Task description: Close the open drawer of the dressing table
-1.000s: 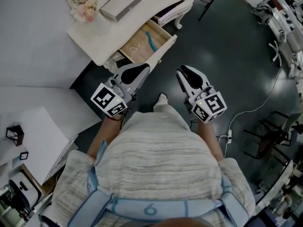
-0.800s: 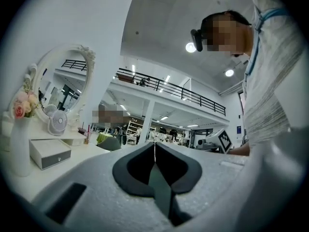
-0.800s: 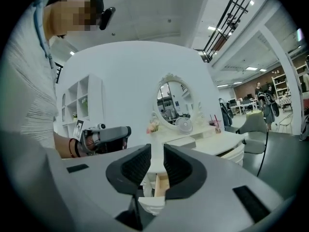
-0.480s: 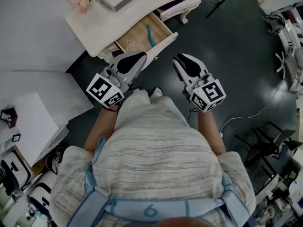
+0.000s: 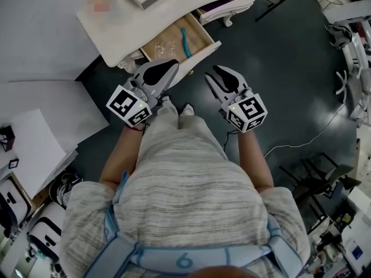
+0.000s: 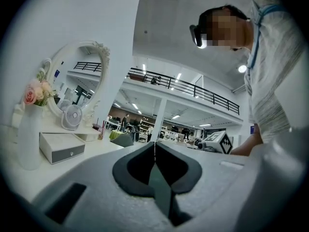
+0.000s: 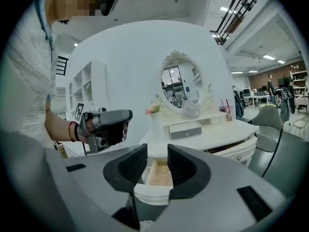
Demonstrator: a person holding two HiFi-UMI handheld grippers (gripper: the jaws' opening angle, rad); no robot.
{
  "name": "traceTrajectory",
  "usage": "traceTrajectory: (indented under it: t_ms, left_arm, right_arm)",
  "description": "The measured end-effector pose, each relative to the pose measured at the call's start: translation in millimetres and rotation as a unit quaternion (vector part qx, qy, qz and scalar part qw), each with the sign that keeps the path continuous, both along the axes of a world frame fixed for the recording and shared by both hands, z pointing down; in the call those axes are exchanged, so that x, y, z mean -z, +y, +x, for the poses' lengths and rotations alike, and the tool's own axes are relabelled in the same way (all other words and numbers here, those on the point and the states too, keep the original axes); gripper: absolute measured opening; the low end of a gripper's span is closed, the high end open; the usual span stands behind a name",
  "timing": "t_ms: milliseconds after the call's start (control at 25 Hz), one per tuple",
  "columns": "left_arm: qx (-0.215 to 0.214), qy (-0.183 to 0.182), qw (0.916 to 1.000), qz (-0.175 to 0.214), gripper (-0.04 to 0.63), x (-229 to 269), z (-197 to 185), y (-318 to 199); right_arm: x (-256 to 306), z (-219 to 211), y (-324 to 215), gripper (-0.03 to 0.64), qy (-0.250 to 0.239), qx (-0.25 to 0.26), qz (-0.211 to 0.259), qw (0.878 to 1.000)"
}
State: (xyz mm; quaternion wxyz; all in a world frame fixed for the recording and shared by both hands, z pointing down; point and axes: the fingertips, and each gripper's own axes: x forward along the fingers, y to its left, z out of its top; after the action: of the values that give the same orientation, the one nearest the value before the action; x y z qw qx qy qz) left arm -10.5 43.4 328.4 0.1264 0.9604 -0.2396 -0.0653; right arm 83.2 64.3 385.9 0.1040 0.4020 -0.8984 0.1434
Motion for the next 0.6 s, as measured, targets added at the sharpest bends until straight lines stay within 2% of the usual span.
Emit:
traceTrajectory:
  t_ms: [600]
  left_arm:
    - [0.020, -0.008, 0.9995, -0.025, 0.017, -31, -21, -19]
  right_arm:
    - [-100, -17, -20, 0.098, 0.060, 0.020, -0.076, 0.995]
